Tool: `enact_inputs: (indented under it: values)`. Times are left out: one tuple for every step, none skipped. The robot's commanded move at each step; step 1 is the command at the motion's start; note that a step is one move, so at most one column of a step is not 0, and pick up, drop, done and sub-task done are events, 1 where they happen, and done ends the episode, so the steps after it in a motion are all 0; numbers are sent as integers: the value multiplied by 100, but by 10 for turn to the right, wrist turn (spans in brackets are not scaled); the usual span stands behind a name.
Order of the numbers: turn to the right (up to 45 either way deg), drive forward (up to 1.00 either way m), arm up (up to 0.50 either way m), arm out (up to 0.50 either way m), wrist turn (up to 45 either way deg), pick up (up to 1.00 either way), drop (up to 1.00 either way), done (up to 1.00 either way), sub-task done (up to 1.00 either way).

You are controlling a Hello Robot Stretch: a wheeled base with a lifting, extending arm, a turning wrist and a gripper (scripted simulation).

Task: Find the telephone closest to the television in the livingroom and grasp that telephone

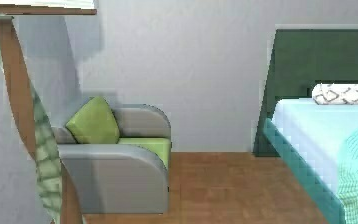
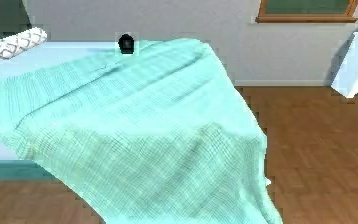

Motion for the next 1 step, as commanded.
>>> enact_inputs:
  values:
    - [-450,0,0,0,0,0,0,0,0]
